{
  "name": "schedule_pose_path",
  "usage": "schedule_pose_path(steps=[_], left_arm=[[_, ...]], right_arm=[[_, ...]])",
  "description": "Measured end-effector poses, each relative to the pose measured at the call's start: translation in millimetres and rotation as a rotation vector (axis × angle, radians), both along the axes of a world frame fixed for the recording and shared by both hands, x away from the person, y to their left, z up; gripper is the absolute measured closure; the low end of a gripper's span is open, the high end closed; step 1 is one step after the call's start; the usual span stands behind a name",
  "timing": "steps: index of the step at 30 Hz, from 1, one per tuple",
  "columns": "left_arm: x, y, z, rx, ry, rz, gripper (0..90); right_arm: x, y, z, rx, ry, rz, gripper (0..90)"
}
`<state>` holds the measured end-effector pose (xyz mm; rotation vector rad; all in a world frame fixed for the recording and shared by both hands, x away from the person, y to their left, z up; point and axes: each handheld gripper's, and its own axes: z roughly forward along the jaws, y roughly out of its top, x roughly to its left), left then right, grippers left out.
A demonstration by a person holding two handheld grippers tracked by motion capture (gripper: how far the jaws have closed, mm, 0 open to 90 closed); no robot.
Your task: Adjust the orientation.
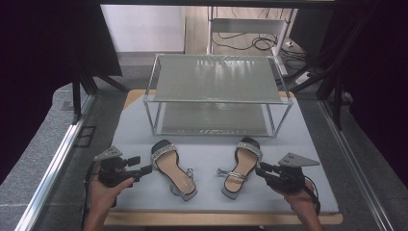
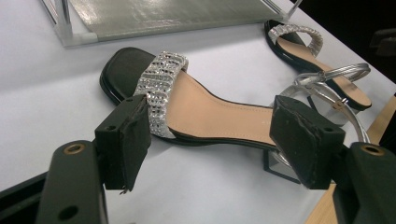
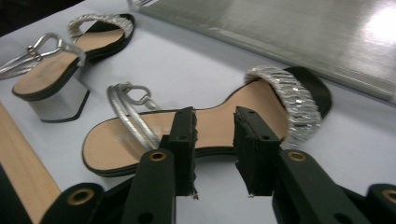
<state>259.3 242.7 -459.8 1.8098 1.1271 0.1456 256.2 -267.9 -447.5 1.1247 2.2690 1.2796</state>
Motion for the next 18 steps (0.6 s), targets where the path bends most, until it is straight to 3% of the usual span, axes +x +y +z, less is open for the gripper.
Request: schedule_pose_path(steps=[5,9,14,18], left_arm=[[-1.4,0.8,2.8,-0.007,-0.019,0.008,30.0],[-1.9,2.8,4.6,-0.007,-0.028,0.015,30.0],[-3.5,2.8,5.9,-0.002,-0.039,0.024,30.4],[-3.9,-0.1,5.2,-0.005,-0.043,0.015,30.8]], right_arm=[[-2.7,16.2,0.2,-0.015,-0.005,0.065,78.3],[-6.0,27.2,3.2,-0.001,-0.01,0.107,85.0],[-6.4,44.4,0.4,0.021,0.018,0.164,89.0],[-5.4,60.3,-5.0,-0.006,0.031,0.202,89.5]])
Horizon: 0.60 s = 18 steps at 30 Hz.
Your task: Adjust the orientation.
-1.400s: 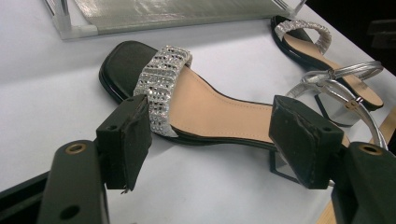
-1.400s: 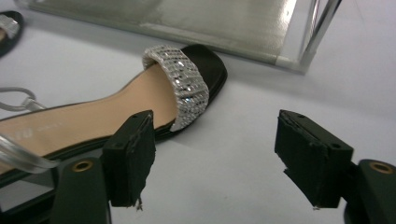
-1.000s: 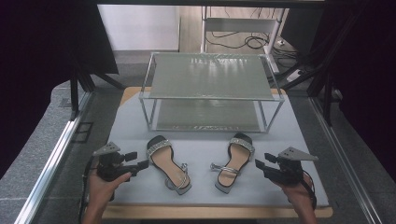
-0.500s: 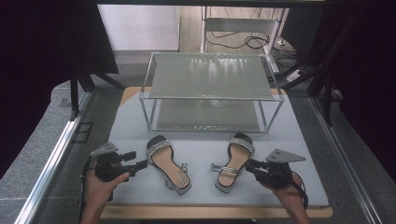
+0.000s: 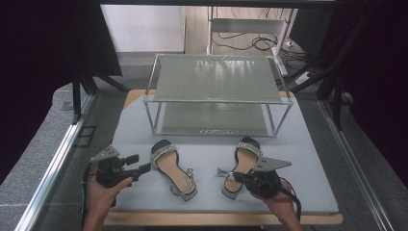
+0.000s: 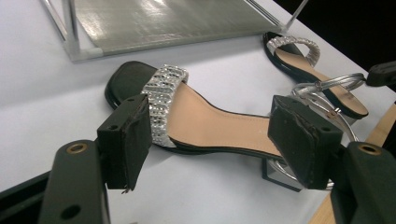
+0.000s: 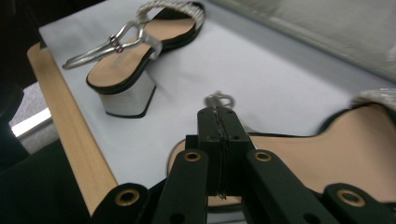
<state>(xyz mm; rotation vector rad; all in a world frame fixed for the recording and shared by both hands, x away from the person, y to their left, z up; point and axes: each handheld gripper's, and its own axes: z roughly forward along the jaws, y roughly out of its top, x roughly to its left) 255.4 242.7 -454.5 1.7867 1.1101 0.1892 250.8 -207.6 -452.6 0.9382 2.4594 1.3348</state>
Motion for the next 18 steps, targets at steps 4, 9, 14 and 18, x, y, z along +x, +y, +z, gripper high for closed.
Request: schedule_pose_path(steps=[4,9,14,18], left_arm=[[-0.2,-3.7,-0.2,0.005,0.004,-0.016,30.7],[0.6,-6.5,-0.1,0.01,0.004,-0.029,30.7],[2.1,-10.0,-1.9,0.015,0.011,-0.04,30.7],[3.0,-11.4,-1.2,0.017,0.01,-0.047,30.7]], right_arm=[[-2.2,15.7,-4.3,-0.021,0.009,0.043,89.6],[-3.6,38.0,-8.4,-0.044,0.009,0.103,89.5],[-2.2,62.0,-17.3,-0.065,0.029,0.164,89.5],[-2.8,78.5,-23.0,-0.088,0.035,0.192,89.5]])
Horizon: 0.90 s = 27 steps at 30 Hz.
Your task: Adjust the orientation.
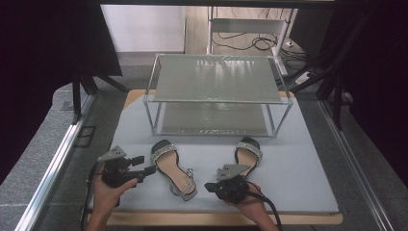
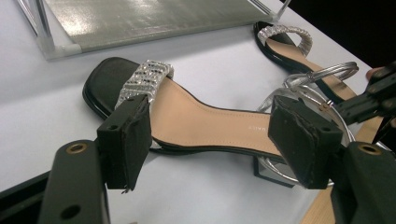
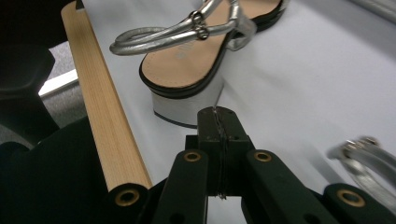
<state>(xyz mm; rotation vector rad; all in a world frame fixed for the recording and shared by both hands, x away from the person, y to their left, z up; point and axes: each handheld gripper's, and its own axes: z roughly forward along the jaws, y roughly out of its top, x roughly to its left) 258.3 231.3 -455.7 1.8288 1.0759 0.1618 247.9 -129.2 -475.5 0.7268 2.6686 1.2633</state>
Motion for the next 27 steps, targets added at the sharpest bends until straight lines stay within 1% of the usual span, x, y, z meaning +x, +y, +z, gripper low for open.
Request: schedule_pose_path(steps=[3,9,10,12,13,17,19,20,23,24,25,26,27], left_arm=[[1.5,-0.8,0.7,-0.002,-0.004,-0.002,30.7],[2.1,-2.1,0.7,-0.01,-0.001,-0.005,30.7],[1.9,-2.3,1.1,-0.01,-0.001,-0.007,30.7],[1.6,-2.2,1.9,-0.008,-0.002,-0.007,30.7],[0.9,-1.7,3.2,-0.011,-0.008,-0.005,30.7],[-0.9,0.5,6.2,-0.019,-0.022,0.005,30.9],[-1.3,1.7,7.0,-0.02,-0.024,0.01,30.9],[-1.3,1.7,7.0,-0.02,-0.024,0.01,30.9],[-2.4,4.8,8.9,-0.027,-0.024,0.013,30.9],[-2.7,5.6,9.3,-0.032,-0.026,0.016,30.9],[-2.7,5.6,9.3,-0.032,-0.026,0.016,30.9],[-3.3,7.2,10.2,-0.037,-0.028,0.02,30.9],[-3.3,7.2,10.2,-0.037,-0.028,0.02,30.9]], right_arm=[[0.3,8.6,-4.2,-0.014,0.009,0.006,89.5],[1.1,18.7,-6.0,-0.033,0.003,0.007,89.5],[1.1,23.6,-7.6,-0.038,0.005,0.011,89.6],[0.7,25.4,-8.3,-0.04,0.007,0.016,89.6],[-1.2,29.5,-9.6,-0.055,0.0,0.023,89.7],[-4.5,34.1,-10.0,-0.049,0.014,0.037,89.8],[-7.1,38.4,-10.4,-0.043,0.018,0.055,89.7],[-7.1,38.4,-10.4,-0.043,0.018,0.055,89.7],[-14.8,52.7,-11.9,-0.031,0.026,0.097,89.7],[-16.7,57.6,-12.8,-0.027,0.03,0.106,89.7],[-16.7,57.6,-12.8,-0.027,0.03,0.106,89.7],[-19.1,67.9,-15.3,-0.002,0.046,0.132,89.7],[-19.1,67.9,-15.3,-0.002,0.046,0.132,89.7]])
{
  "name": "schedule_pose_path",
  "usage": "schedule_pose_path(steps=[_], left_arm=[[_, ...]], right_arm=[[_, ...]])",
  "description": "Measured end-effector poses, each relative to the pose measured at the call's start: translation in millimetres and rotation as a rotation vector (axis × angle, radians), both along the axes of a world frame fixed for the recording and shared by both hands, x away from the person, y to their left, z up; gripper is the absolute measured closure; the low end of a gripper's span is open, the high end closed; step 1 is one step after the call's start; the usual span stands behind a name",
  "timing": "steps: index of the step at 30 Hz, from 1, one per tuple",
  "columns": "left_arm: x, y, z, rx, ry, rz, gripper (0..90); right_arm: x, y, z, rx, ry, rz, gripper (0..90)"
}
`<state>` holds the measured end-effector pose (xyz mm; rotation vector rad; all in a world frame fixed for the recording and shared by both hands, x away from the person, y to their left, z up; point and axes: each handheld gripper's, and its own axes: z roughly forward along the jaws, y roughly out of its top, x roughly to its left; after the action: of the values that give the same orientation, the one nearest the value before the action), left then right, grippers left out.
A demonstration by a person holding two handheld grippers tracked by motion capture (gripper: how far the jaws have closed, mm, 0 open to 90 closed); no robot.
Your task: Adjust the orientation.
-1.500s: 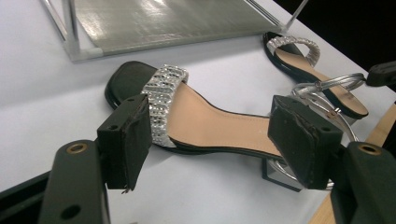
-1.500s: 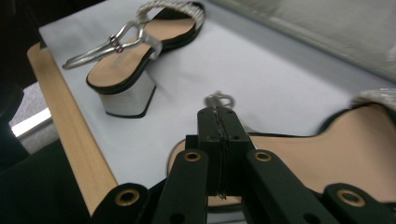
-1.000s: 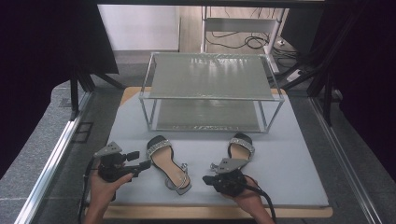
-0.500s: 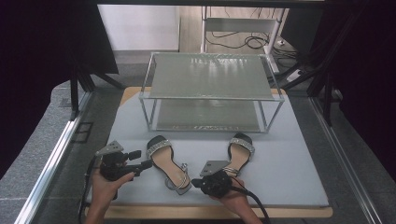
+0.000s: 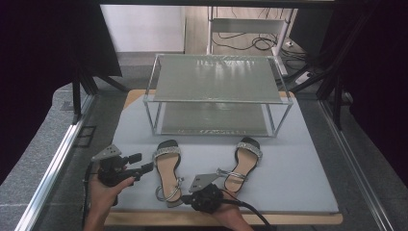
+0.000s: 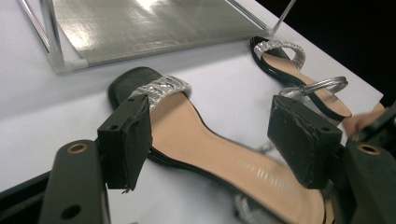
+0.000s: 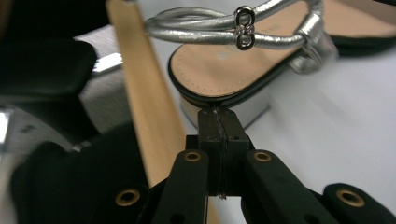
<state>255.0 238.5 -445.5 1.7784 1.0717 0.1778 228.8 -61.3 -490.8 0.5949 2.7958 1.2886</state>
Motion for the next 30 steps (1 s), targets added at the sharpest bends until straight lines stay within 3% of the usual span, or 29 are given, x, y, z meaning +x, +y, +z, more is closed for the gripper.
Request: schedule_pose_path(steps=[2,5,8,13,16,17,21,22,23,24,27,29,30], left_arm=[[-1.1,1.0,1.2,-0.006,-0.005,-0.002,30.9],[-1.7,2.6,2.4,-0.004,-0.008,-0.003,30.9],[-2.5,6.6,3.6,-0.013,-0.012,0.007,30.9],[-2.8,8.9,4.1,-0.017,-0.008,0.012,30.9],[-3.6,9.7,5.3,-0.019,-0.011,0.012,30.9],[-3.9,10.2,5.8,-0.02,-0.012,0.012,30.9],[-4.9,11.3,7.2,-0.019,-0.008,0.02,30.8],[-4.9,11.3,7.2,-0.019,-0.008,0.02,30.9],[-5.4,10.9,7.5,-0.015,-0.006,0.023,30.9],[-5.9,9.8,7.9,-0.006,-0.004,0.027,30.9],[-6.4,6.8,7.7,0.017,0.002,0.028,31.0],[-5.8,4.5,8.0,0.026,0.009,0.023,30.9],[-5.8,4.5,8.0,0.026,0.009,0.023,30.9]], right_arm=[[-1.8,17.5,-3.4,0.031,0.017,0.038,89.7],[-2.6,30.7,-5.1,0.041,0.011,0.043,89.7],[1.7,57.4,-10.5,0.082,0.021,0.042,89.5],[7.9,79.7,-13.3,0.102,0.028,0.041,87.6],[6.7,80.1,-12.5,0.092,0.014,0.044,85.7],[6.2,73.4,-10.3,0.076,-0.001,0.035,85.4],[3.6,42.0,2.5,0.093,-0.028,-0.006,83.7],[3.6,42.0,2.5,0.093,-0.028,-0.006,83.7],[2.1,30.9,6.1,0.103,-0.043,-0.018,83.1],[-0.7,5.9,13.0,0.125,-0.069,-0.051,81.4],[-4.1,-32.9,21.6,0.147,-0.102,-0.118,77.0],[-6.0,-56.3,25.2,0.153,-0.127,-0.156,71.6],[-6.0,-56.3,25.2,0.153,-0.127,-0.156,71.6]])
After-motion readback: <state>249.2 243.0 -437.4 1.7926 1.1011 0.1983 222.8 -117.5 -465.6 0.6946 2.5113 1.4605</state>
